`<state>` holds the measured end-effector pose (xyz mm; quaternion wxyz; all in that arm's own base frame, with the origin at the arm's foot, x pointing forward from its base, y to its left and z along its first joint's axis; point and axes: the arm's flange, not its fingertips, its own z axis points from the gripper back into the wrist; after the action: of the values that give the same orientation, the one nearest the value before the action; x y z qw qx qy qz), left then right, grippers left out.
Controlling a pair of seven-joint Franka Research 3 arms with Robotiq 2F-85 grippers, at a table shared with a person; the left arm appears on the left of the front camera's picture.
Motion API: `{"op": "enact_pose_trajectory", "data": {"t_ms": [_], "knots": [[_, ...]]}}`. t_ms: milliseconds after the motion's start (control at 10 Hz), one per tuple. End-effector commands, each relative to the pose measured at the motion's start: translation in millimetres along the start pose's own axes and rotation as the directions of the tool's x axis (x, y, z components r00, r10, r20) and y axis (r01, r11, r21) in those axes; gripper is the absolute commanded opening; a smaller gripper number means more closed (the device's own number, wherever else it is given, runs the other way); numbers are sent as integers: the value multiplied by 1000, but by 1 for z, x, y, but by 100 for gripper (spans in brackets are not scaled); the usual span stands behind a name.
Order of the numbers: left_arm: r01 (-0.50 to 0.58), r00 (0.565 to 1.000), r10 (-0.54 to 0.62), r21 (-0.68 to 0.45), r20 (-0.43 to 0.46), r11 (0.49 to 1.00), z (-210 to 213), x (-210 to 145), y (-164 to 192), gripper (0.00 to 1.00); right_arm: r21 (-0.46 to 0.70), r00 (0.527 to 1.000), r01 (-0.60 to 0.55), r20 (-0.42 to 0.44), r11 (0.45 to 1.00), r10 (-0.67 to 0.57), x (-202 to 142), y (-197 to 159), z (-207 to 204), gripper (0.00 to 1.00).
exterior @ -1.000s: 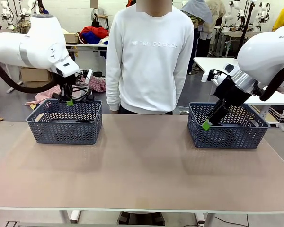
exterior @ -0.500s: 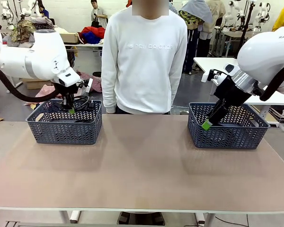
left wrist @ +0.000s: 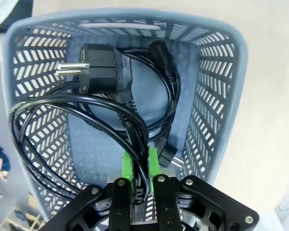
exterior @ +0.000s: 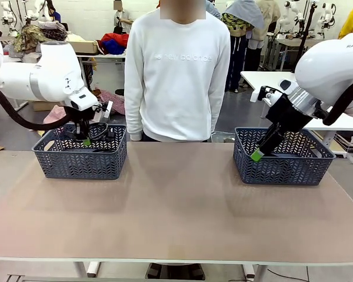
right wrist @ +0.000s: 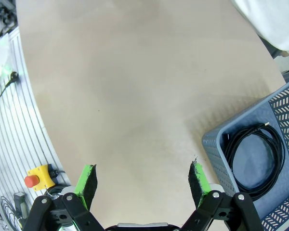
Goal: Organize the cables according to human instructions.
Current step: Pick up a bundle of cables and place it in the basket indicated by the human.
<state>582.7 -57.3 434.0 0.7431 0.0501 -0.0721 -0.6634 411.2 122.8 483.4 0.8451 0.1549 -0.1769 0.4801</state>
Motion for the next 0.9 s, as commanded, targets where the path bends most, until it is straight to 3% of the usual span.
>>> {"op": "enact_pose_trajectory", "data": {"t_ms": [0, 100, 200, 500, 600, 700, 800], "knots": [[13, 1000, -13, -14, 26, 1000, -1, -7, -4, 0, -1, 1000, -2, -3, 1000, 2, 2, 0, 2, 100], [17, 1000, -16, -22, 24, 1000, -2, -7, -4, 23, -1, 1000, -2, -3, 1000, 2, 2, 0, 2, 100], [23, 1000, -23, -31, 19, 999, -3, -6, -4, 34, -1, 1000, -2, -3, 1000, 2, 2, 0, 2, 100], [11, 1000, -10, -43, 13, 999, 5, -7, -3, 61, -1, 1000, -2, -3, 1000, 2, 2, 0, 2, 100], [3, 1000, -3, -41, 11, 999, 10, -6, -1, 59, -1, 1000, -2, -3, 1000, 2, 2, 0, 2, 100], [0, 1000, 0, -42, 8, 999, 13, -6, 0, 81, -1, 1000, -2, -3, 1000, 2, 2, 0, 2, 100], [0, 1000, 1, -43, 7, 999, 18, -4, 1, 79, -1, 1000, -2, -3, 1000, 2, 2, 0, 2, 100]]}}
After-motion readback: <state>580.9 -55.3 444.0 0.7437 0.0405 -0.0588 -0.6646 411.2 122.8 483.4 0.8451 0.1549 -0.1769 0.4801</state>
